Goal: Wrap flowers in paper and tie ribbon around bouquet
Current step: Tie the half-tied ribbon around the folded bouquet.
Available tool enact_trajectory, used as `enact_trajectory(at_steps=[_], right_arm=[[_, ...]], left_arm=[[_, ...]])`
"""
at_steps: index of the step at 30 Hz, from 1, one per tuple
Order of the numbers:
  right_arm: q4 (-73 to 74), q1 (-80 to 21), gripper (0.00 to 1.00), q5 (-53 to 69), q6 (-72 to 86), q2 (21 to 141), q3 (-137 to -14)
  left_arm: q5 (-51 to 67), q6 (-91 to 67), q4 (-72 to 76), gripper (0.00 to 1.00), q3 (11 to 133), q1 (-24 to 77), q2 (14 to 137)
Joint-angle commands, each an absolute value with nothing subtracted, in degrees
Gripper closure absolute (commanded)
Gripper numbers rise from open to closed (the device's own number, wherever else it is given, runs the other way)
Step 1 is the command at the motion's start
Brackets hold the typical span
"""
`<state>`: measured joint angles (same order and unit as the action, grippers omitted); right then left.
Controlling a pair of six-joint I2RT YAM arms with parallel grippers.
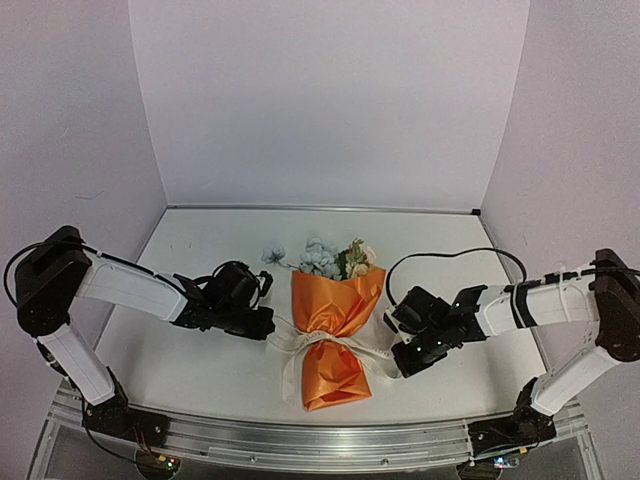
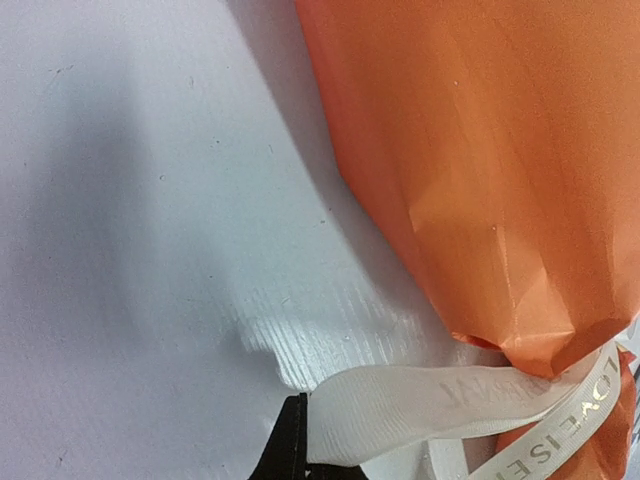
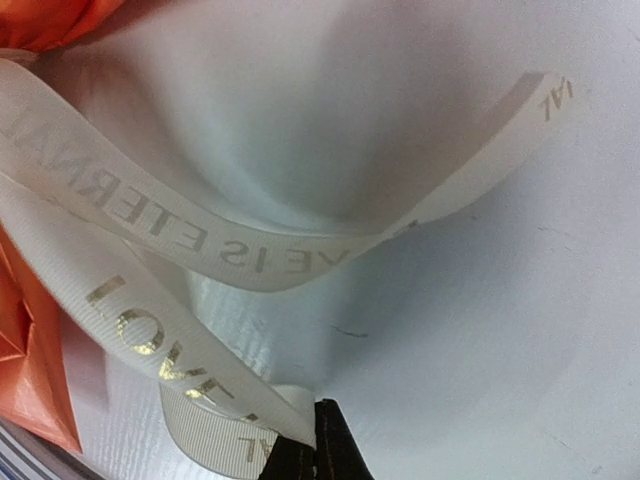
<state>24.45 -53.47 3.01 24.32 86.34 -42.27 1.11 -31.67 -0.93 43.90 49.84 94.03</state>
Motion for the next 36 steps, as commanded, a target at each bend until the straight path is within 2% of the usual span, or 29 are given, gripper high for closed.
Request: enact_trajectory(at_steps=[1,13,36], right_arm=[[34.70,-53.94,1.00,-5.08,26.75,84.11,-46.67],[45.59,-53.95,1.00,-7.17,32.85,88.75,-53.83],[46.21,-54.02,1.00,-11.07,35.01,85.55,-47.67]], left_arm=[[-1.23,-33.25,0.35,1.00,42.47,48.99,90.23],[-1.74,-34.09,-1.87,1.00,40.86,48.44,88.85],[-3.40,-37.48,-10.40,1.00,39.72,41.16,87.65]])
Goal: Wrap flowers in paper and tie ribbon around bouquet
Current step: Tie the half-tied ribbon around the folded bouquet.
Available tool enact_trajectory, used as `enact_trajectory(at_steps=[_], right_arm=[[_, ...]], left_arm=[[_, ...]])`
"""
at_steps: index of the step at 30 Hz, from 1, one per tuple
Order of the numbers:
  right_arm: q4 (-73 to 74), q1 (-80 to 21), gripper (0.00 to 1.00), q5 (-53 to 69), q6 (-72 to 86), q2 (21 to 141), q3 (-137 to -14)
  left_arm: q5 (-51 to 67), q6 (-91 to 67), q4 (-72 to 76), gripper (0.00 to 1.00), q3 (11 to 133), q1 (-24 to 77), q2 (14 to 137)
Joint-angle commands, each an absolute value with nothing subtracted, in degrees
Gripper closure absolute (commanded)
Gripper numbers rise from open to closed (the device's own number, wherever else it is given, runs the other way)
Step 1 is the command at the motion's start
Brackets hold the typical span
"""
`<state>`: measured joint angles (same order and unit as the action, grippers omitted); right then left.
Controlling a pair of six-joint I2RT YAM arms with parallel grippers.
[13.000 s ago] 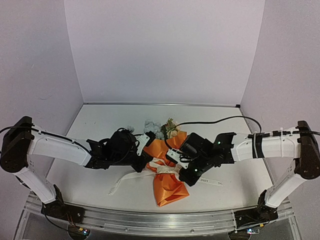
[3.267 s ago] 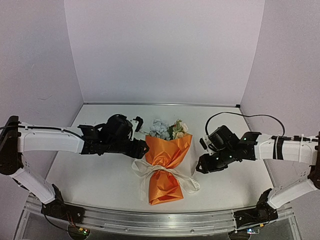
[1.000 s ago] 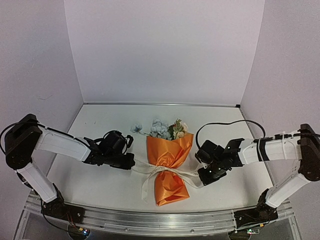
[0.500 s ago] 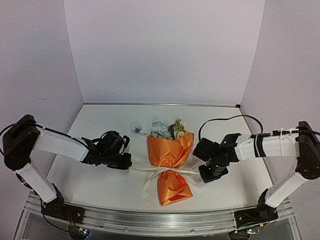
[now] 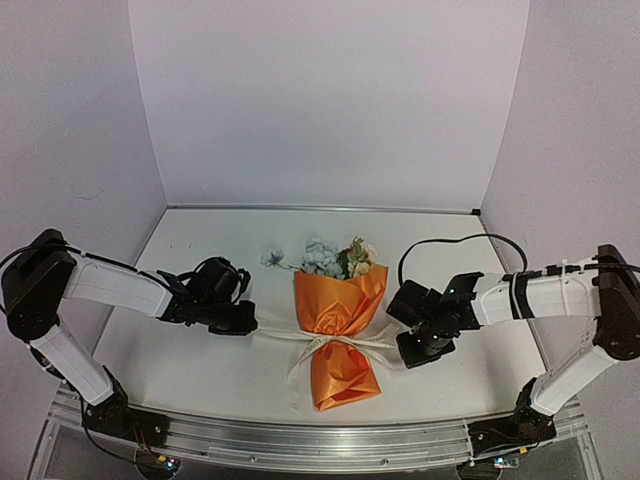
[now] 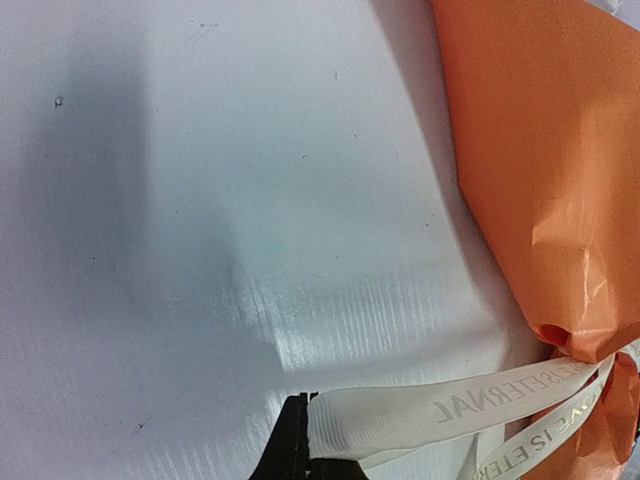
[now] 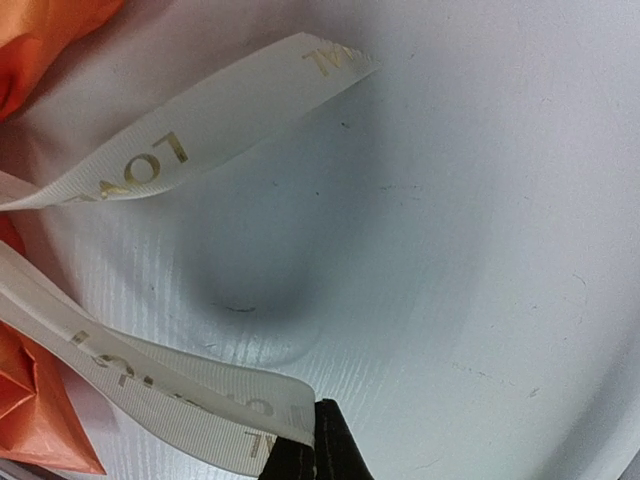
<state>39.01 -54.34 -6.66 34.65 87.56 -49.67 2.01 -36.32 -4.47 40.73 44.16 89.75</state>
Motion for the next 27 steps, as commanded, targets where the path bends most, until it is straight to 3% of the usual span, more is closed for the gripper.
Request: enact_trajectory(at_steps=[1,27], right_arm=[[46.25,-54.11,1.00,-11.06,34.82,85.34,-47.56],[46.45,-54.75,1.00,-10.08,34.00,84.91,-48.42]], left_arm=[[-3.66,-37.60,-10.73,1.00,39.73,40.93,87.51],[-3.17,-38.67,-12.57,1.00,40.16,36.26,86.58]])
